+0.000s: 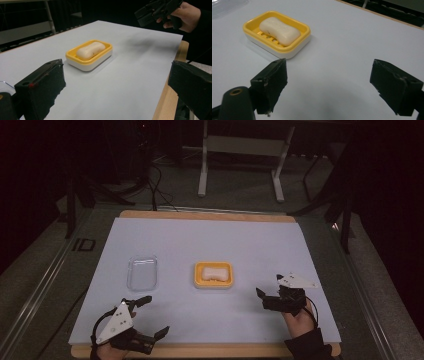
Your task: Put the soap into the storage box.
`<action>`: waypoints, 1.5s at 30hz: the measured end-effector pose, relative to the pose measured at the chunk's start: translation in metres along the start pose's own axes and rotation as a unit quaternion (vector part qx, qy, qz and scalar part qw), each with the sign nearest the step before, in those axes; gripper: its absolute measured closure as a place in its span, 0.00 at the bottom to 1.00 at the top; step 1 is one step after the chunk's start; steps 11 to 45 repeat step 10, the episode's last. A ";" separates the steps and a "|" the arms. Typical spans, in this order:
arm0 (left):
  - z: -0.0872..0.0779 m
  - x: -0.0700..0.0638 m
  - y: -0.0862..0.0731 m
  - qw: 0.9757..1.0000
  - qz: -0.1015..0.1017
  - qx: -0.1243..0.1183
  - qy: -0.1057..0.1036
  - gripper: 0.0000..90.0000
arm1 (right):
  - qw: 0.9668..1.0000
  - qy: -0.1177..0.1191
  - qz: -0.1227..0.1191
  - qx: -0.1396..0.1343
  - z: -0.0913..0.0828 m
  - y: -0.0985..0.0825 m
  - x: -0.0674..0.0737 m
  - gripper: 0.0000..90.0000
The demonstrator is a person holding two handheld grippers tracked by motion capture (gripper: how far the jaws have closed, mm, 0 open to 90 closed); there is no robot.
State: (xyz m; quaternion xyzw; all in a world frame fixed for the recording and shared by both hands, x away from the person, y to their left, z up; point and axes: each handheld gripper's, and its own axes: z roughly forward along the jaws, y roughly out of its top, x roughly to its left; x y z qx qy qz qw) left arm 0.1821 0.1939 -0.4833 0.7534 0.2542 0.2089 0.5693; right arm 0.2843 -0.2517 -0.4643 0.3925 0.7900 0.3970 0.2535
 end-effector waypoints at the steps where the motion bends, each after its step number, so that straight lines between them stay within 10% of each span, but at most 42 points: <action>1: 0.000 0.000 0.000 1.000 0.000 0.000 0.000 0.01 | 1.000 0.001 0.000 -0.001 0.000 0.000 0.000 0.16; 45: 0.000 0.000 0.000 1.000 -0.001 -0.002 0.000 0.01 | 1.000 0.004 0.000 0.004 0.001 0.000 0.000 0.16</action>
